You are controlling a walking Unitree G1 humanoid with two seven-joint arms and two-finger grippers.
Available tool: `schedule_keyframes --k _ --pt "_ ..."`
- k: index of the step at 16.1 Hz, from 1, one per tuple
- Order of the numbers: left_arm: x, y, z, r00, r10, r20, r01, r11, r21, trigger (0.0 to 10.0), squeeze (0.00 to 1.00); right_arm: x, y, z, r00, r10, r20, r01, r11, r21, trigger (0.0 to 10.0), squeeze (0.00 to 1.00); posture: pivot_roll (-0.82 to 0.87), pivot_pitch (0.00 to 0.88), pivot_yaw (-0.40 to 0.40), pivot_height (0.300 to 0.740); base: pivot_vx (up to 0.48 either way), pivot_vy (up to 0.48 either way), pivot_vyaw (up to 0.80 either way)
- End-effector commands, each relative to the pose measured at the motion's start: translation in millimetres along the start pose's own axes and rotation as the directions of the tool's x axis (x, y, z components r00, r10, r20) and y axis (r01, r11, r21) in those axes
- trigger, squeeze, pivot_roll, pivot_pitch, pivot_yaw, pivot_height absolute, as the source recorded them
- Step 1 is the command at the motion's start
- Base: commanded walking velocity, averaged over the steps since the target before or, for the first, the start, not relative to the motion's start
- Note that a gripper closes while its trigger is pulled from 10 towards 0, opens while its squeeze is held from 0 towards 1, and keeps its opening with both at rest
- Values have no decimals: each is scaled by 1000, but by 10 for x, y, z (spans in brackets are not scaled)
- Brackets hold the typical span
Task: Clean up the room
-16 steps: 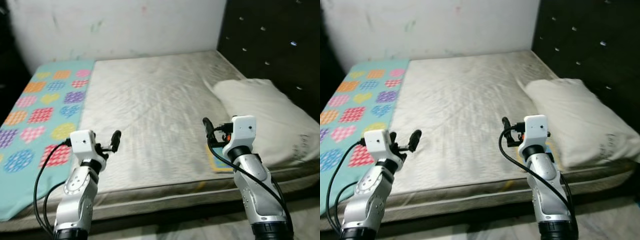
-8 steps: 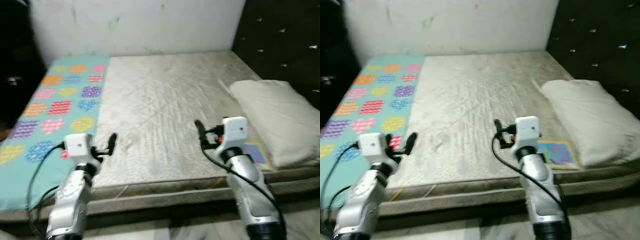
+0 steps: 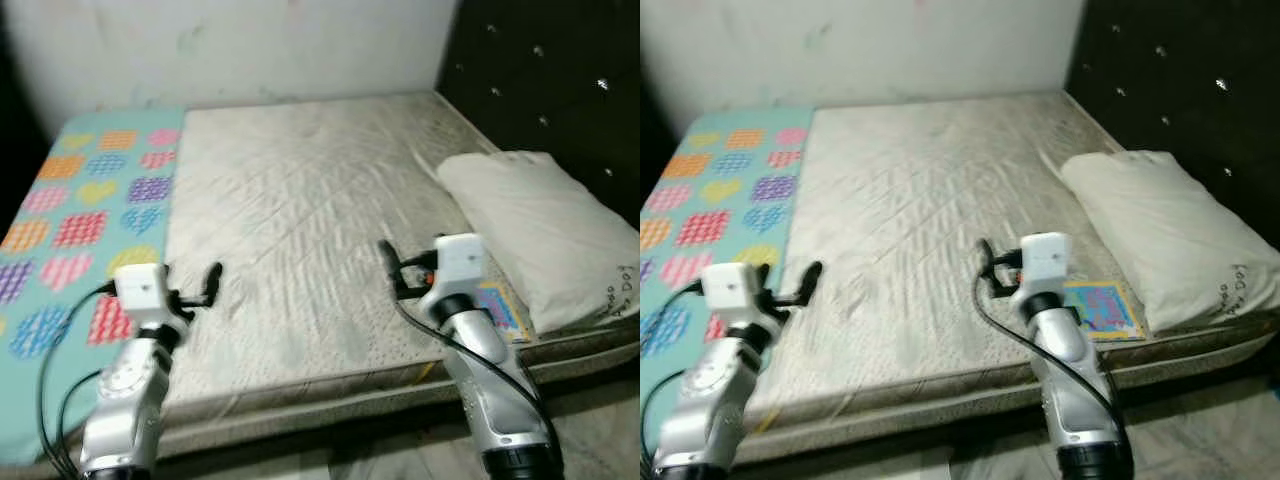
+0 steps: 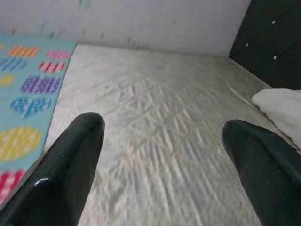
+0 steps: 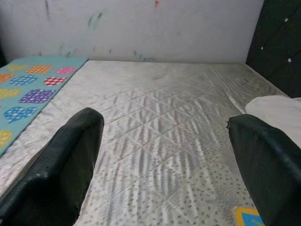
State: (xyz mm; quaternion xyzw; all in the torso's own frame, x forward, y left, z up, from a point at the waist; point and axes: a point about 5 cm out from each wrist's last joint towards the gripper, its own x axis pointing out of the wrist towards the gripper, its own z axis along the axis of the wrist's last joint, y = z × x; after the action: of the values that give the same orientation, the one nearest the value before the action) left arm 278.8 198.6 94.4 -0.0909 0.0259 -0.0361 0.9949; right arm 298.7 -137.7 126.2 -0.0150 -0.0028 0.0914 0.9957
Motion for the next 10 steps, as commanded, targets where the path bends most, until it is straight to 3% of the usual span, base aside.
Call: schedule_keyframes --k 1,5,10 --pt "30 -88 0 1000 -17 1 17 1000 -17 10000 0 -18 -116 5 999 -36 0 36 999 -17 10000 0 -196 0 31 740 322 0 0" --pt "56 -50 -19 999 31 -22 -32 999 -17 10000 0 -22 -116 -5 999 -38 -2 38 999 -16 10000 0 -196 0 32 740 67 0 0" --pt "66 -67 -22 1000 14 -24 -15 999 -42 10000 0 -41 -125 -7 999 -32 0 32 999 -32 10000 0 -198 0 32 740 0 436 0"
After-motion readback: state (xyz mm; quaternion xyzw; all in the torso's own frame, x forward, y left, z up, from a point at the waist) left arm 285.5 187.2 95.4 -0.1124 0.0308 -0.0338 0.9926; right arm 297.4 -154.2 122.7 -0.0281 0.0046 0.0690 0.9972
